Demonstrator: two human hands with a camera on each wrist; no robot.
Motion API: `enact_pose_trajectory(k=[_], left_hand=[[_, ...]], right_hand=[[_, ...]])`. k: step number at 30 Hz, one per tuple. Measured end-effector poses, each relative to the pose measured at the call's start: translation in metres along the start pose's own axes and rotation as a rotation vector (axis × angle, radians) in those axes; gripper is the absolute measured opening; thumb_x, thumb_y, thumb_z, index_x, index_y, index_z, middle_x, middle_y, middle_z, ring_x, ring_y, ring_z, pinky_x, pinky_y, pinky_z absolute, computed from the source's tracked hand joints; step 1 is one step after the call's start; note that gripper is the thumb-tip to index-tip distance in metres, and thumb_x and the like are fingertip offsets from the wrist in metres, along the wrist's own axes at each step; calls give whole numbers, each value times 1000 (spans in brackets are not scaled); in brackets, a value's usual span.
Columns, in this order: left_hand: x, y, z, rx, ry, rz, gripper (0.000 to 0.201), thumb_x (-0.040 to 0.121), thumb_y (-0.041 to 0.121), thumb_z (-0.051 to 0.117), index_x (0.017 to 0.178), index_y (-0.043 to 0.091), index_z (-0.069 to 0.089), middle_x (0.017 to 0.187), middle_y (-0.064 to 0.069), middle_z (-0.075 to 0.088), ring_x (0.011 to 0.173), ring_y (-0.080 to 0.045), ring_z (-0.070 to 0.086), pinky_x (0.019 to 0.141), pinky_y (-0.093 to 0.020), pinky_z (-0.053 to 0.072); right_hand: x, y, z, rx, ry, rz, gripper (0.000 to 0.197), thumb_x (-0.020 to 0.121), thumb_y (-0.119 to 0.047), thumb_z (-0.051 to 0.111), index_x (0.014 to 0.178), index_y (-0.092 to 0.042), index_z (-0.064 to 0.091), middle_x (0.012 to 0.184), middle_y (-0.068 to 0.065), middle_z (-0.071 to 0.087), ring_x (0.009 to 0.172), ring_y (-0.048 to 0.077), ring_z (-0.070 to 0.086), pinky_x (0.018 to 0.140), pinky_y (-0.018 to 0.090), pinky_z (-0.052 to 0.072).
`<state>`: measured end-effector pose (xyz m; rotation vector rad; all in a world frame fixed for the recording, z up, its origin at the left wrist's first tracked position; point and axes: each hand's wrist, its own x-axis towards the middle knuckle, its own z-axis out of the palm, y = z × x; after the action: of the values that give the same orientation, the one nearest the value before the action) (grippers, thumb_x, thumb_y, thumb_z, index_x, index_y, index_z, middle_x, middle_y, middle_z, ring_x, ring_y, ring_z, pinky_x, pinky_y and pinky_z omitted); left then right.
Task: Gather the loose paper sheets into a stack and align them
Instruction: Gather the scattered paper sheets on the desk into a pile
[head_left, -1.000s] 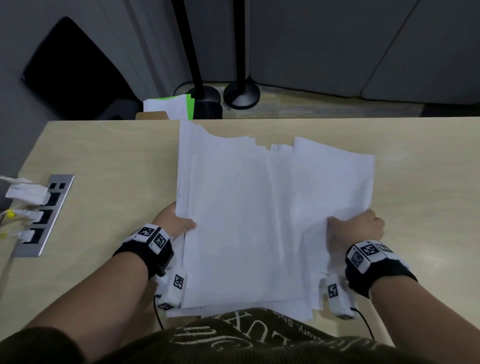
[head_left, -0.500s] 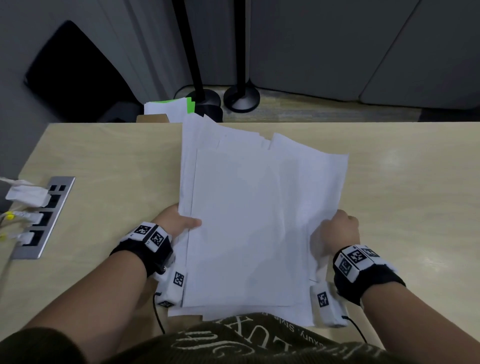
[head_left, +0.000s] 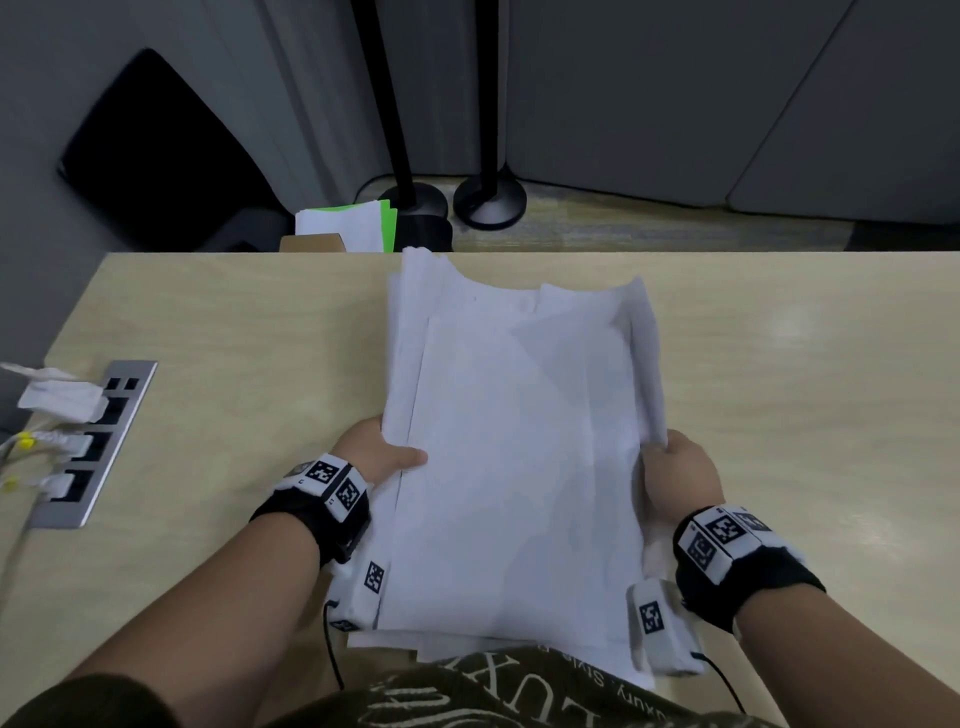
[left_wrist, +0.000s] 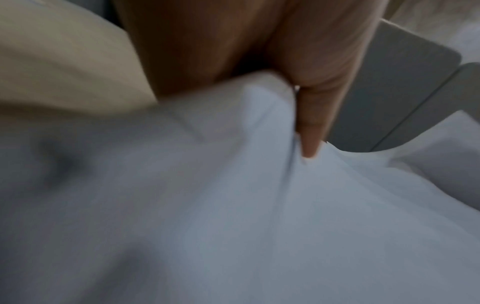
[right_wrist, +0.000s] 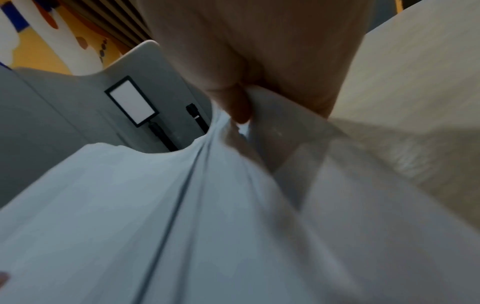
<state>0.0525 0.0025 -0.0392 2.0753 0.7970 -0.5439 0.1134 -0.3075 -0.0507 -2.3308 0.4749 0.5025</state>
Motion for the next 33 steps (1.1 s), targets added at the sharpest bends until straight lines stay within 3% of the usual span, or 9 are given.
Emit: enact_pose_trajectory(k=[4,8,12,15,20,23,26,30,33], left_hand=[[1,15,0,48,60,19,46,82,23,66,122,8,50,113,-2,59,100,-23,56,83,-27,40],[2,26,12,8,-67,-19,56,85,25,62,132,7,38,127,-6,53,116,-27,52,91,-30,40],[1,26,16,-104,-104,-35,37,83,19,66,117,14,54,116,-4,63,105,-24,59,94,-31,44],[0,23,13,-159,-133,-61,31,77,26,73,104,15,66,111,-7,69,103,-27,64,99,-38,47],[-4,29,15,-112,-151,-68,31,77,28,71,102,10,65,98,-4,68,92,-25,63,82,-30,48],[-2,26,13,-190,-159,-72,60,49,41,78,101,11,68,98,-7,73,94,-30,68,91,-43,52],[-2,23,16,-350,-177,-86,70,45,30,82,111,16,60,104,-10,72,98,-33,68,93,-51,51],[-13,27,22,-404,-146,-98,71,53,15,80,118,12,49,106,-12,67,98,-33,66,91,-50,52],[3,9,31,-291,-152,-113,84,35,36,89,109,8,64,100,-11,73,92,-33,70,90,-49,53]], right_hand=[[-4,-3,9,103,202,106,60,81,-42,59,126,-3,49,122,22,53,110,42,54,93,47,46],[-11,-15,12,189,134,48,63,66,-36,62,123,-14,46,113,12,60,95,34,62,84,41,53],[-16,-22,5,236,99,36,49,73,-18,64,118,-12,46,94,3,62,75,23,59,66,26,44],[-17,-22,4,241,102,48,44,72,-18,64,113,-10,50,90,5,64,69,22,59,59,26,44],[-13,-20,10,153,-40,80,31,71,-19,60,99,-5,57,92,13,68,74,29,63,54,26,43],[-12,-21,18,59,-50,74,40,68,-33,65,98,-6,60,108,14,60,90,33,61,70,34,53],[-17,-26,26,6,-25,62,46,67,-40,69,99,-8,60,123,13,49,104,38,55,86,41,50],[-20,-27,23,126,-34,32,60,70,-31,73,121,-7,51,120,14,55,99,33,59,83,39,51],[-16,-20,13,229,-51,57,47,74,-28,73,112,-6,57,101,11,66,86,29,64,72,34,51]])
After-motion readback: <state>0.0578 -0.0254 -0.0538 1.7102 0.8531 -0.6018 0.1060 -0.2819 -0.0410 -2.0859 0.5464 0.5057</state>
